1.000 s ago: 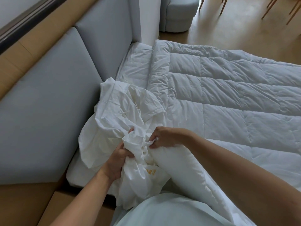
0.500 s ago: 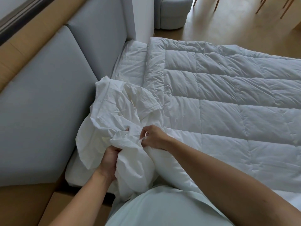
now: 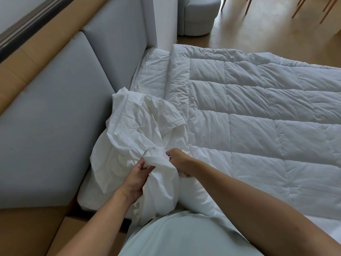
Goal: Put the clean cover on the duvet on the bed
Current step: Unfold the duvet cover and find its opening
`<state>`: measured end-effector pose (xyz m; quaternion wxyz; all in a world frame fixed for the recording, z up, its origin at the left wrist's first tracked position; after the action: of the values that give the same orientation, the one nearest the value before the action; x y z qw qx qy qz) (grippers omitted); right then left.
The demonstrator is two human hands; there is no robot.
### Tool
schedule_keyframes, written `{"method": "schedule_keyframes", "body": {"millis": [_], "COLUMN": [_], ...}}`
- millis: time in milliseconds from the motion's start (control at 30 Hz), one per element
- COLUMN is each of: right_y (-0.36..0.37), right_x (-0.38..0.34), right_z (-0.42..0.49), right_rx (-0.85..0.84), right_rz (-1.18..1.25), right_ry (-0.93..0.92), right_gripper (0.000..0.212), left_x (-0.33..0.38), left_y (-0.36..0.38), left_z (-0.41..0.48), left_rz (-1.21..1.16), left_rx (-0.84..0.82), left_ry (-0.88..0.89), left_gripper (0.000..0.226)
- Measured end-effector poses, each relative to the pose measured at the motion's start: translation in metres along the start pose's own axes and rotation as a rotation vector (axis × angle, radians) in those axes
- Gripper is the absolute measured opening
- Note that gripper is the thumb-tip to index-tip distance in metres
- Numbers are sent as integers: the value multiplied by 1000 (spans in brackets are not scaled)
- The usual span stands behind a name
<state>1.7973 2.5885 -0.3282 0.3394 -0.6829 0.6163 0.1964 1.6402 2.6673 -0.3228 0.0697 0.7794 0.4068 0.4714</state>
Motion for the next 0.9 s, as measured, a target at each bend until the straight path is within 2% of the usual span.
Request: {"method": "schedule_keyframes", "body": {"millis": [67, 133, 200, 267, 333, 400, 467, 500, 600, 767, 900], "right_y": [-4, -8, -6, 2, 4, 0, -2, 0, 10, 23, 14], "right_x": [3, 5, 1, -4, -4, 2, 6, 5, -3, 4, 9], "right_z": [-7, -15, -19, -17, -14, -11, -11, -11, -7, -2, 0], "right_rx": [-123, -357, -505, -396, -252, -203, -188, -177, -101, -22, -4], "right_rz": [221, 530, 569, 356, 261, 263, 271, 250, 190, 263, 317], "right_ry": [18, 30, -4, -21, 25, 70, 80, 84, 72, 70, 44], "right_gripper": [24, 30, 31, 37, 55, 64, 54, 48, 39, 32, 28], "left_x": [-3, -7, -11, -14, -13, -7, -4, -4, -10, -4, -1], "left_y": [0, 0, 3, 11, 15, 9, 5, 3, -3, -12, -12], "left_z": [1, 1, 2, 3, 3, 0, -1, -1, 3, 1, -2], "left_rz": [41, 106, 204, 228, 106, -69, -153, -128, 38, 448, 644], "left_rx": [86, 160, 198, 199, 172, 58, -31, -19, 102, 94, 26], "left_ry": [16, 31, 29, 17, -38, -99, -144, -161, -150, -156, -153], "left_gripper": [66, 69, 70, 51, 36, 43, 50, 49, 92, 98, 108]}}
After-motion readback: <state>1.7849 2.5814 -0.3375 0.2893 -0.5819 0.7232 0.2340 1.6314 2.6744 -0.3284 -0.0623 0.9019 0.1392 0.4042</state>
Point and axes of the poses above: each hand's wrist, its own z-axis towards the middle knuckle, its own y-axis out of the palm, x = y × z, the point moved 1 cm from there along z, towards the middle knuckle, and after that the axes turned 11 degrees about -x, right-handed, at the moved point
